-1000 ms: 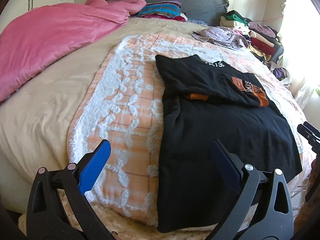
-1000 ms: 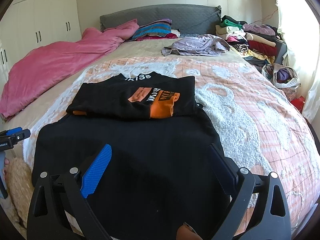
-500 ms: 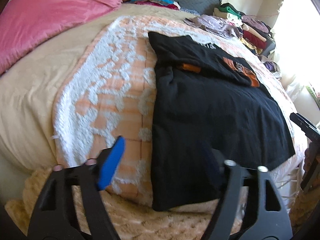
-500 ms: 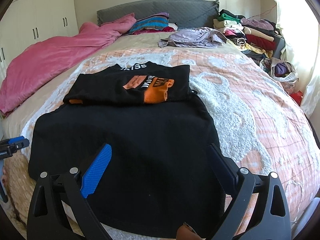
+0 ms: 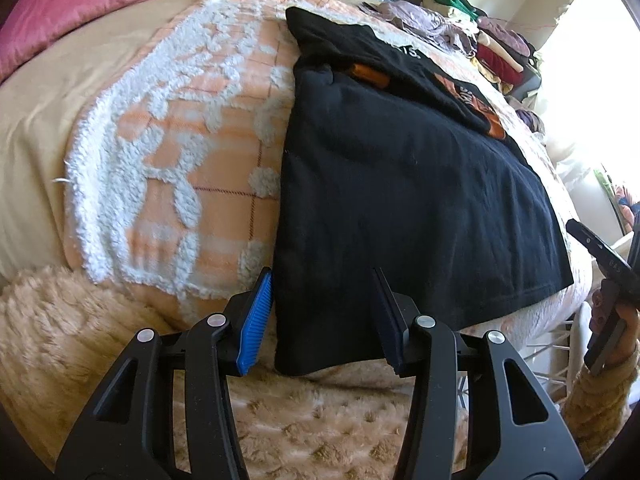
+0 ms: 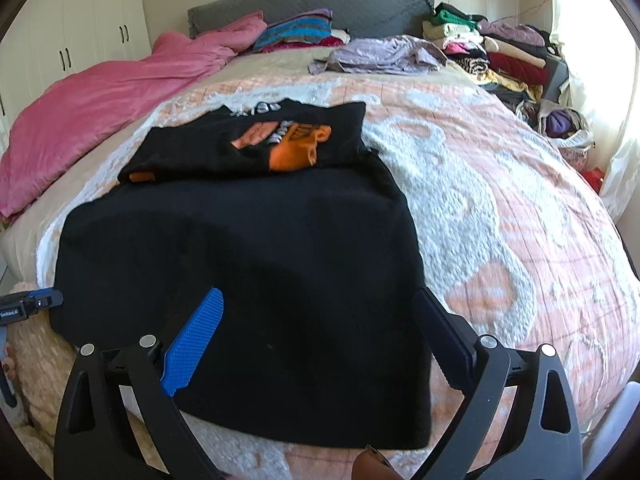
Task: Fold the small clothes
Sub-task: 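Grasp the hem corners with the left tool while the right tool grasps the other corner, then lift the hem with both tools and fold it over toward the collar, then lower the folded hem onto the shirt and open both tools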
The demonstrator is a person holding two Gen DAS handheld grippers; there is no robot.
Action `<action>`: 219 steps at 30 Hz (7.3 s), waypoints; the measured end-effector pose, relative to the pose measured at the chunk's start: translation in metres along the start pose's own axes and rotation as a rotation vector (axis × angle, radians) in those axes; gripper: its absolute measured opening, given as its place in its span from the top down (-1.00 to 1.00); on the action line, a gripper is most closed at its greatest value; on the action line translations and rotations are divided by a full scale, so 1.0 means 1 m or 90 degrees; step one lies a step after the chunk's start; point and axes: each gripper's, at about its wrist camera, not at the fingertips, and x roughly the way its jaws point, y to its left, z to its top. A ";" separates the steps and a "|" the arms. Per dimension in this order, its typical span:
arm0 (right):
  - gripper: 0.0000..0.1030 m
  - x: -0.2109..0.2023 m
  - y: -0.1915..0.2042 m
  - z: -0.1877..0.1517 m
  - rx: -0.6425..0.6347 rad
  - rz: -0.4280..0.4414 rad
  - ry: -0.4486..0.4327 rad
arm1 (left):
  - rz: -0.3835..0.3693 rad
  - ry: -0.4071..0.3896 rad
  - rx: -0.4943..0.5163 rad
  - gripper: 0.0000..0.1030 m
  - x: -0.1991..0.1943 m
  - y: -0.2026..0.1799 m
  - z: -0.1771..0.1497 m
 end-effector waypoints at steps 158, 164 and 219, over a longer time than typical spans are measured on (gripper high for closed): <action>0.29 0.156 -0.001 0.137 -0.049 0.028 0.014 | 0.062 -0.121 0.086 0.76 0.080 -0.030 0.187; 0.29 0.178 0.001 0.154 -0.053 0.028 0.013 | 0.065 -0.113 0.083 0.76 0.095 -0.027 0.201; 0.83 0.208 -0.079 0.226 0.157 -0.020 -0.059 | -0.021 -0.154 0.012 0.93 0.097 0.038 0.278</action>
